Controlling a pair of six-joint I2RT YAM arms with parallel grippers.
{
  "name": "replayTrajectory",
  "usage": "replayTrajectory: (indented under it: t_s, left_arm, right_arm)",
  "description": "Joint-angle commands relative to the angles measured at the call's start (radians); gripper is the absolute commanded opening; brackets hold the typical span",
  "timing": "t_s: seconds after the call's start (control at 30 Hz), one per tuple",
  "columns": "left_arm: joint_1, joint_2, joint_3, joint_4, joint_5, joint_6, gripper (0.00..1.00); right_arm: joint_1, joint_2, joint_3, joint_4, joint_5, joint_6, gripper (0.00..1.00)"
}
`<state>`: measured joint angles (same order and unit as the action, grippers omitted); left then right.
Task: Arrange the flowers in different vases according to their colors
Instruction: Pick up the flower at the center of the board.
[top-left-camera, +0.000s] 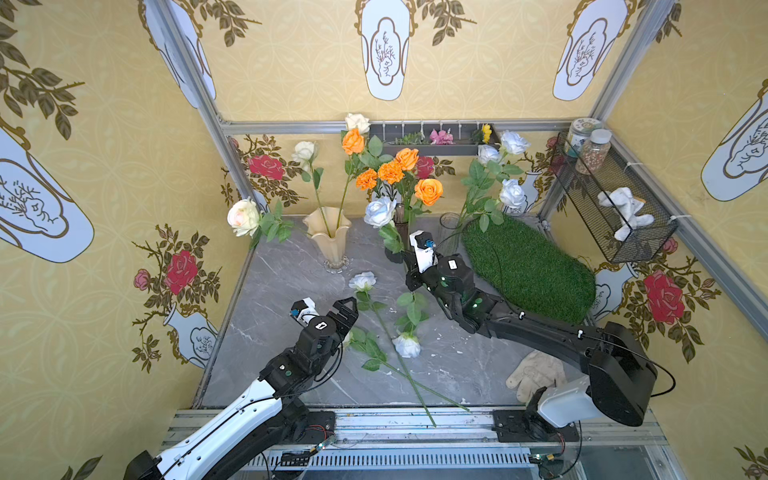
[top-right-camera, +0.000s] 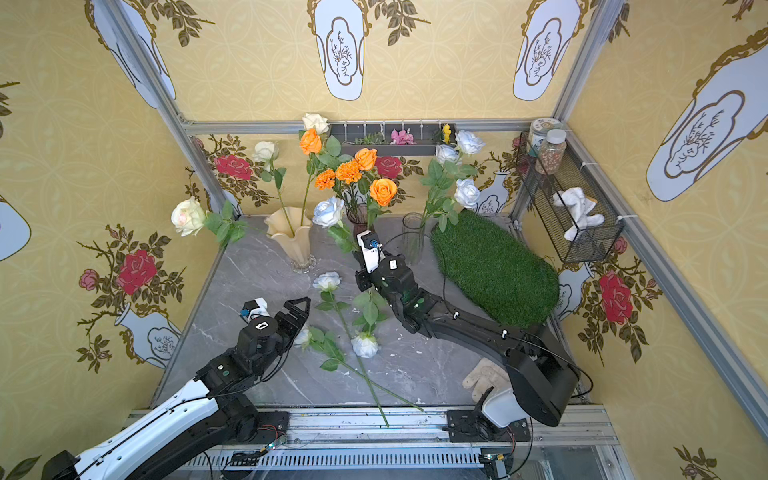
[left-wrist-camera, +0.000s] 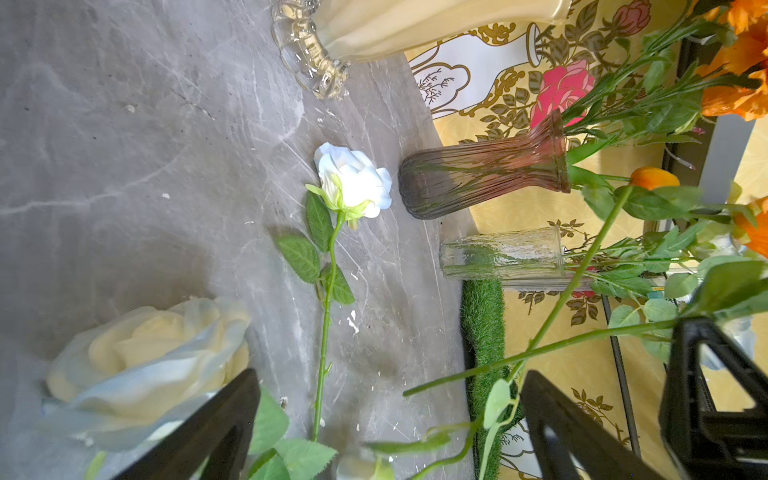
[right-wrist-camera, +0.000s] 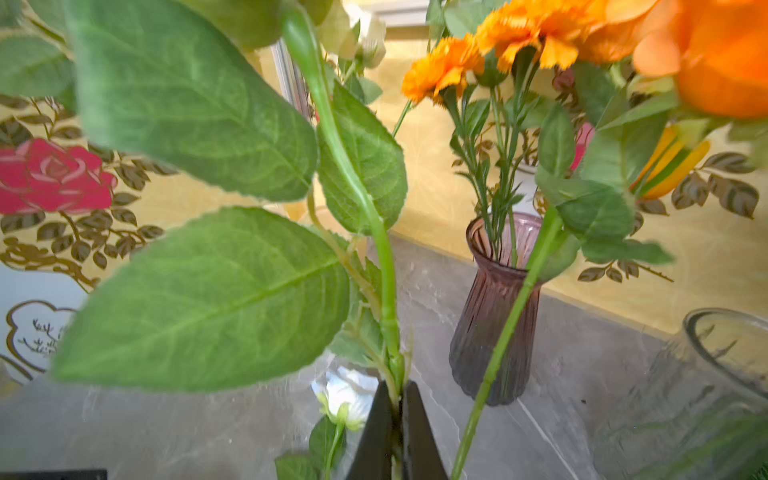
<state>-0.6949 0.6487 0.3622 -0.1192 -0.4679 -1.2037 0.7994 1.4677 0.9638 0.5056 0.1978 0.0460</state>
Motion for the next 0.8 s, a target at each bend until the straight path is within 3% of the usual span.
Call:
replayTrajectory:
  t_s: [0.0, 0.77]
  left_arm:
    - [0.0, 0.002, -0.006, 0.025, -0.009, 0.01, 1.0]
    - [0.0, 0.005, -0.008, 0.036, 0.003, 0.018, 1.0]
  right_arm:
    - [-0.006, -0.015, 0.007, 0.174, 0.028, -0.027, 0.0]
    - [-0.053, -0.209, 0.1, 0.183, 0.029, -0.083, 0.0]
